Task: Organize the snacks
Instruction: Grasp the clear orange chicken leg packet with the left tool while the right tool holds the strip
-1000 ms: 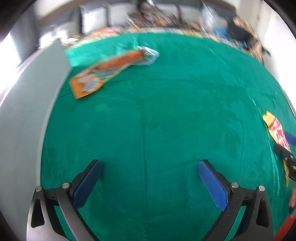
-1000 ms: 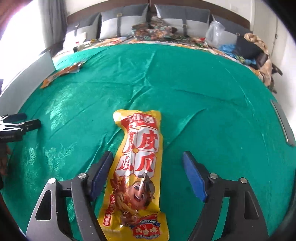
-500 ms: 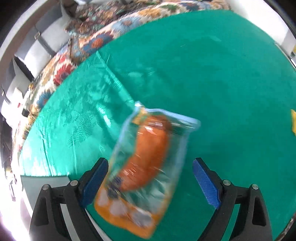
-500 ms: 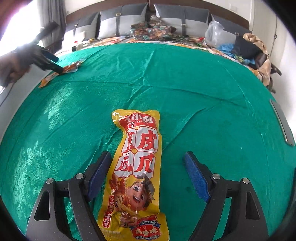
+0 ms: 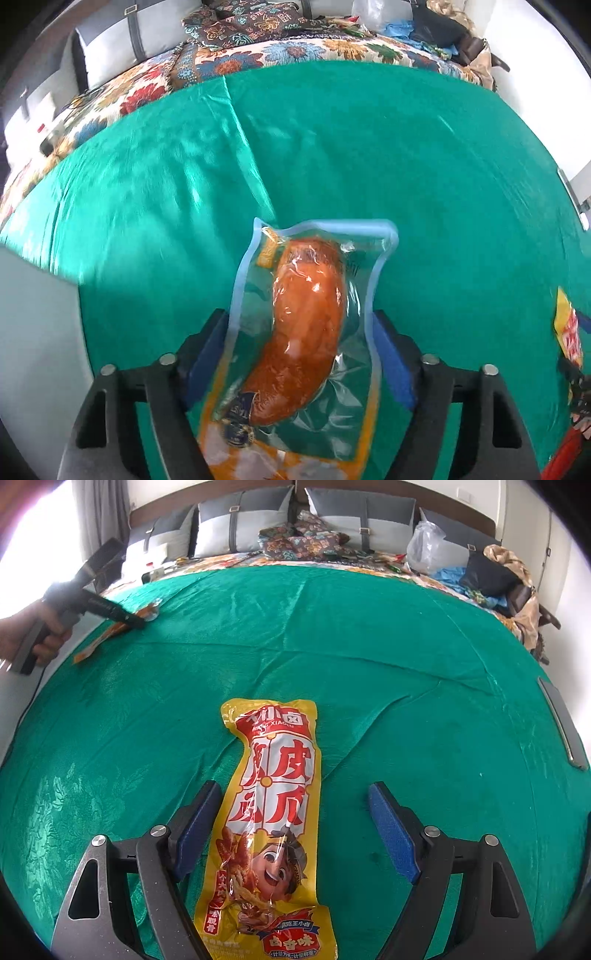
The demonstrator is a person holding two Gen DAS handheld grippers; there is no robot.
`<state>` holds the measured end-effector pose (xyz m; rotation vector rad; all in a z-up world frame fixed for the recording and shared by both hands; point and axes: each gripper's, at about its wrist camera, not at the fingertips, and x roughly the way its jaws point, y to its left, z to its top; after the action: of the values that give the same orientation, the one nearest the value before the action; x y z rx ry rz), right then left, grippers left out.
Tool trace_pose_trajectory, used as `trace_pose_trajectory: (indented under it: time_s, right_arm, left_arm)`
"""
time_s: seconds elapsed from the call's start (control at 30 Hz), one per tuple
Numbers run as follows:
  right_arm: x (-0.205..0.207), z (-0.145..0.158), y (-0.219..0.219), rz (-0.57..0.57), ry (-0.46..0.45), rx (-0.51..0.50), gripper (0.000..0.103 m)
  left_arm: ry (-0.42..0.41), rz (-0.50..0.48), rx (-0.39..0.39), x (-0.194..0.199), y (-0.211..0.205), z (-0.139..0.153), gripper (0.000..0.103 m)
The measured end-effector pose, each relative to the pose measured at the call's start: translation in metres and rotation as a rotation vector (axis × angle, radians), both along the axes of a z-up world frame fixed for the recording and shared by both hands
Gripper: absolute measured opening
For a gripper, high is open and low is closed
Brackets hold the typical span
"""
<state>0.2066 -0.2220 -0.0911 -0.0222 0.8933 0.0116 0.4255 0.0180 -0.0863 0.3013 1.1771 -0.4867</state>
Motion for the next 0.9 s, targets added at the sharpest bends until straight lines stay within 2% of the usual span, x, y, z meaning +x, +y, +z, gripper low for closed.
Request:
trace_pose_trajectory:
  time_s: [0.13,0.2,0.27,0.37,0.43,0.47,0.53,0.57,0.6,0.67,0.73,0.77,0.83,0.87,0.9]
  right_arm:
    - [0.0,0.0,0.001,0.0,0.0,0.0,0.084]
    - [0.0,0.0,0.001,0.0,0.0,0.0,0.084]
    - [0.0,0.0,0.001,0.0,0.0,0.0,0.084]
    - [0.0,0.0,0.0,0.001,0.0,0.002,0.084]
    - [0.0,-0.001,0.0,0.002,0.001,0.005,0.085]
    - [-0.001,-0.001,0.0,0.004,0.002,0.006,0.086]
    - [-0.001,-0.002,0.0,0.006,0.003,0.006,0.087]
    - [-0.001,-0.002,0.001,0.01,0.006,0.008,0.089]
    - [0.001,-0.002,0.001,0.022,0.012,0.012,0.095]
    - [0.007,-0.002,0.005,0.08,0.065,-0.004,0.097]
    - [0.024,0.004,0.004,0.098,0.222,0.013,0.096]
    - [0.032,0.008,0.0,0.072,0.3,0.044,0.095]
    - [0.042,0.016,-0.01,-0.005,0.388,0.147,0.095]
    - [0.045,0.018,-0.012,-0.041,0.412,0.182,0.095]
    - [0.048,0.02,-0.012,-0.064,0.429,0.199,0.094]
  left_arm:
    - [0.023,0.085,-0.018,-0.065,-0.008,0.004,0.07]
    - [0.041,0.119,-0.055,-0.112,-0.011,0.005,0.07]
    - [0.037,0.131,-0.057,-0.157,-0.016,0.005,0.071]
    - [0.02,0.136,-0.035,-0.205,-0.023,0.002,0.081]
    - [0.002,0.11,-0.004,-0.223,-0.029,0.0,0.082]
    - [-0.013,0.084,0.032,-0.23,-0.032,-0.001,0.087]
    - [-0.001,0.081,0.022,-0.234,-0.028,-0.004,0.093]
    - [0.002,0.092,0.026,-0.232,-0.025,-0.006,0.1]
    - [0.01,0.1,0.029,-0.231,-0.021,-0.008,0.103]
    - [0.003,0.082,0.027,-0.23,-0.017,-0.006,0.103]
    - [0.017,0.074,0.034,-0.233,-0.017,-0.007,0.103]
    - [0.02,0.074,0.036,-0.234,-0.019,-0.006,0.103]
    - [0.023,0.082,0.034,-0.232,-0.021,-0.006,0.102]
    - [0.015,0.087,0.03,-0.235,-0.022,-0.003,0.096]
    - [-0.008,0.092,0.012,-0.238,-0.021,0.001,0.081]
